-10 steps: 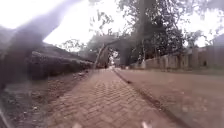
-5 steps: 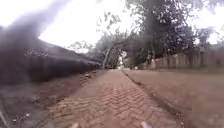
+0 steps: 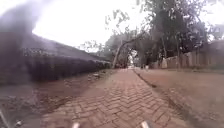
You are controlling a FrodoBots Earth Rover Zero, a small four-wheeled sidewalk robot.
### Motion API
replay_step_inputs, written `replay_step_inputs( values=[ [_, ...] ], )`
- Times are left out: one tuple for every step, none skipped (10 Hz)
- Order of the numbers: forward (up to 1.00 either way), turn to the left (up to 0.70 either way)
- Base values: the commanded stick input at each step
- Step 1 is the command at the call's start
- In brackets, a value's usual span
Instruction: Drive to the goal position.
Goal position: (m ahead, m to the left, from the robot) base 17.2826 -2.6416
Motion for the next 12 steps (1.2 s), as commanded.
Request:
replay_step_inputs(
  values=[
    [0.7, 0.05],
    [0.7, 0.04],
    [0.7, 0.04],
    [0.7, 0.04],
    [0.7, 0.05],
    [0.7, 0.05],
    [0.7, -0.13],
    [0.7, -0.31],
    [0.7, -0.35],
    [0.7, -0.35],
    [0.7, -0.35],
    [0.7, -0.35]
  ],
)
